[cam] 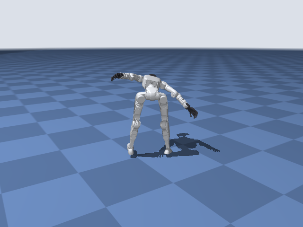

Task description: In place motions

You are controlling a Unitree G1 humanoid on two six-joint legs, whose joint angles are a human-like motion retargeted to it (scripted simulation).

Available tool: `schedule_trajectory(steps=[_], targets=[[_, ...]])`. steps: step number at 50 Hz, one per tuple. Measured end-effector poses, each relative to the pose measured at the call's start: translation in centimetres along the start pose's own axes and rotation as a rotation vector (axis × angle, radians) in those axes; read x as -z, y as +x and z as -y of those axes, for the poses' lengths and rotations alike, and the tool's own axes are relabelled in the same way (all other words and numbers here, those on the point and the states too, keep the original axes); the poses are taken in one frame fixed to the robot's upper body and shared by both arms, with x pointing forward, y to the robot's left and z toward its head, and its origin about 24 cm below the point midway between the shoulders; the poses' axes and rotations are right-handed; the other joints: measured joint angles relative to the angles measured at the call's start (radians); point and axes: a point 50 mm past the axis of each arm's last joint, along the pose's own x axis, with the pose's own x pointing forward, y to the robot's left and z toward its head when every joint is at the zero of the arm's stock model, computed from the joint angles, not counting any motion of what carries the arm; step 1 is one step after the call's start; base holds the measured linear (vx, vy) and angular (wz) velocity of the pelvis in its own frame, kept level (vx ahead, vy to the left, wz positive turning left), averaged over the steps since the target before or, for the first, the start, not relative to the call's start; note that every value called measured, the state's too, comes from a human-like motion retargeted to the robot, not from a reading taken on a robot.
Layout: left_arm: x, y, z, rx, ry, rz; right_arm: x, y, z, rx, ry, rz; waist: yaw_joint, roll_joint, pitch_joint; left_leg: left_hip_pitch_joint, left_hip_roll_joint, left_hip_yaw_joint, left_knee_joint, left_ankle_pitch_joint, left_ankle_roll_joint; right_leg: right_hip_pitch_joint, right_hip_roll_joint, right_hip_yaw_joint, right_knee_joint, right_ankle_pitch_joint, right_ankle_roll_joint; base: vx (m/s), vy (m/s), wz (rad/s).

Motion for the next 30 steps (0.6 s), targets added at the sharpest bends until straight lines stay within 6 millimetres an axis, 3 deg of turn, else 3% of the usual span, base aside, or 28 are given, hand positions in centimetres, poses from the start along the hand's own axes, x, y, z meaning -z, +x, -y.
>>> schedule_trajectory(steps=[2,6,9,13,17,20,22,25,30], targets=[[0.6,0.2,1.1,0.001,0.031,-0.023,-1.7,0.4,1.6,0.043,-0.029,0.033,0.113,0.068,0.0,-0.006,-0.029,-0.046,-0.007,0.019,-0.004,0.038,-0.022,-0.056,-0.004,-0.006,-0.001,-0.56,-0.12,1.61],[1.2,0.4,6.5,0.133,0.171,-0.084,-3.9,1.0,6.9,0.155,0.021,0.044,0.393,0.23,0.0,-0.028,-0.081,-0.131,-0.019,0.058,-0.014,0.099,-0.053,-0.154,-0.01,-0.019,-0.002,-0.45,-0.34,1.37],[2.3,0.1,9.8,0.265,0.304,-0.152,-5.3,0.9,10.1,0.2,0.054,0.05,0.594,0.267,0.0,-0.05,-0.12,-0.143,-0.035,0.08,-0.017,0.106,-0.076,-0.168,-0.021,-0.016,0.003,-0.4,-0.26,0.92],[2.9,-0.3,12.4,0.328,0.415,-0.178,-7.8,0.7,12.0,0.189,0.124,0.086,0.815,0.267,0.0,-0.095,-0.165,-0.158,-0.042,0.098,-0.017,0.097,-0.103,-0.19,-0.023,-0.019,0.017,-0.2,-0.49,0.86],[3.6,-0.7,14.2,0.426,0.592,-0.184,-11.0,0.6,11.4,0.01,0.167,0.168,0.982,0.267,0.0,-0.122,-0.192,-0.169,-0.045,0.105,-0.017,0.101,-0.116,-0.208,-0.021,-0.026,0.031,-0.07,-0.37,0.52],[5.3,-1.0,14.6,0.505,0.826,-0.245,-14.3,0.0,8.4,-0.233,0.123,0.295,1.028,0.267,0.0,-0.128,-0.205,-0.178,-0.041,0.105,-0.017,0.118,-0.121,-0.218,-0.018,-0.03,0.038,0.0,-0.09,0.29],[7.2,-1.4,15.0,0.565,0.959,-0.3,-15.5,-0.4,6.7,-0.365,0.051,0.354,1.026,0.267,0.0,-0.125,-0.21,-0.189,-0.034,0.104,-0.017,0.136,-0.121,-0.23,-0.014,-0.033,0.036,0.01,0.08,0.16],[9.1,-2.0,15.8,0.665,1.092,-0.358,-15.4,-0.4,5.8,-0.362,0.005,0.358,1.01,0.267,0.0,-0.118,-0.211,-0.214,-0.013,0.099,-0.017,0.169,-0.113,-0.253,-0.005,-0.043,0.029,0.0,0.0,0.0],[8.3,-2.1,17.0,0.681,1.133,-0.296,-13.5,0.2,5.9,-0.211,0.088,0.315,0.976,0.267,0.0,-0.119,-0.195,-0.281,0.052,0.07,-0.017,0.224,-0.081,-0.29,-0.002,-0.055,0.025,-0.04,-0.06,0.0]])
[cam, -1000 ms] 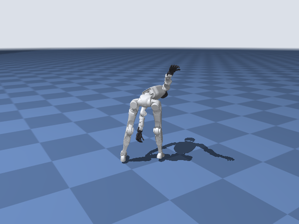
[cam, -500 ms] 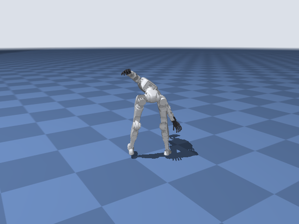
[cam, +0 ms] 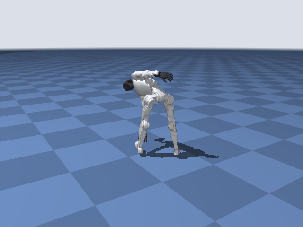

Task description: In place motions

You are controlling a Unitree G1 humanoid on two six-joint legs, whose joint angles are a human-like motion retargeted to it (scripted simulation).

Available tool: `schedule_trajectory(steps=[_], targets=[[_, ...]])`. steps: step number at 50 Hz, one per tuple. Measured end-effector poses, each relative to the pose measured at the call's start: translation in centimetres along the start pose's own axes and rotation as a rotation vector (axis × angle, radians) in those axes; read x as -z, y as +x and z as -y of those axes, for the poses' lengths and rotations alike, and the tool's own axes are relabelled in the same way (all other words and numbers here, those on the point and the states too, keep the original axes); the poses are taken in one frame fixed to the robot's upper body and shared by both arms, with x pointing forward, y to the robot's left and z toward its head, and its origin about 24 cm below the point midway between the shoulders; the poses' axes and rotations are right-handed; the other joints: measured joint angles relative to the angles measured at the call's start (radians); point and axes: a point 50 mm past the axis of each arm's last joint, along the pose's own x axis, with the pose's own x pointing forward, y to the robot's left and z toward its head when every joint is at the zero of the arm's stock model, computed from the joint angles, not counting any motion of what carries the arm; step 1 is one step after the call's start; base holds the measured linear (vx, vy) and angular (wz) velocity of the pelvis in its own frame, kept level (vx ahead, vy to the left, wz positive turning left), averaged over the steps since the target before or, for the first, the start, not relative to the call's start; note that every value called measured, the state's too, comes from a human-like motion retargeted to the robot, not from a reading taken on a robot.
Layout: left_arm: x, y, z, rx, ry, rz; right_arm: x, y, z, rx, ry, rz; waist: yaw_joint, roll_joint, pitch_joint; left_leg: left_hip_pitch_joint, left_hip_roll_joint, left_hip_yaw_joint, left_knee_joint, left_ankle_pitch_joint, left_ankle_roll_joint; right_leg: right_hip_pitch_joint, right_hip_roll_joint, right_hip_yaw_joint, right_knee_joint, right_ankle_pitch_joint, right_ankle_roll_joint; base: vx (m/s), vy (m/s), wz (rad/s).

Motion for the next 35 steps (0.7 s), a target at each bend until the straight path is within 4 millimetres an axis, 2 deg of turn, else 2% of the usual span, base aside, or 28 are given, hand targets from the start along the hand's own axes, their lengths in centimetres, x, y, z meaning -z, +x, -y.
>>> schedule_trajectory(steps=[4,8,13,17,22,27,30,35], targets=[[-1.7,-0.2,-0.4,-0.055,-0.015,0.072,1.9,-0.1,-1.0,0.051,-0.006,-0.029,-0.055,0.0,0.0,0.0,0.021,-0.041,0.065,-0.037,0.0,0.035,0.028,-0.017,0.007,-0.007,0.004,-0.05,-0.05,-0.22],[-3.5,-0.8,-0.9,-0.094,0.095,0.101,5.2,-0.6,-3.6,0.037,-0.15,-0.096,-0.125,-0.028,0.0,0.003,0.04,-0.039,0.146,-0.089,0.015,0.055,0.038,-0.002,0.017,-0.005,0.011,-0.01,0.03,-0.41],[-4.9,-1.8,-2.2,-0.146,0.244,0.079,10.9,-2.2,-9.9,-0.142,-0.358,-0.277,-0.249,-0.159,0.0,0.011,0.029,-0.024,0.293,-0.18,0.088,0.059,0.022,0.058,0.027,0.011,0.033,0.06,0.15,-0.74],[-5.9,-2.1,-2.5,-0.171,0.145,0.132,13.7,-4.4,-16.1,-0.328,-0.467,-0.337,-0.408,-0.293,0.0,0.076,0.042,0.021,0.372,-0.245,0.137,0.086,0.013,0.118,0.032,0.022,0.036,-0.03,0.26,-1.06],[-7.9,-3.4,-3.6,-0.19,-0.096,0.311,15.3,-7.4,-22.6,-0.491,-0.412,-0.333,-0.633,-0.449,0.0,0.249,0.091,0.106,0.418,-0.315,0.174,0.184,0.021,0.206,0.04,0.007,0.033,-0.01,0.31,-1.15],[-7.5,-5.0,-6.1,-0.231,-0.343,0.432,15.9,-10.4,-27.4,-0.623,-0.256,-0.331,-0.815,-0.565,0.0,0.524,0.17,0.195,0.387,-0.378,0.185,0.344,0.061,0.308,0.051,-0.03,0.019,0.18,0.14,-1.28],[-6.3,-5.4,-7.1,-0.243,-0.46,0.448,16.0,-11.7,-29.2,-0.708,-0.179,-0.348,-0.897,-0.601,0.0,0.725,0.21,0.235,0.33,-0.401,0.178,0.477,0.087,0.348,0.05,-0.061,0.012,0.33,-0.11,-0.96],[-5.4,-5.2,-7.3,-0.247,-0.577,0.433,15.8,-12.1,-29.9,-0.799,-0.183,-0.331,-0.993,-0.62,0.0,1.09,0.223,0.28,0.189,-0.357,0.192,0.728,0.112,0.392,0.055,-0.138,-0.003,0.55,-0.19,-0.62]])
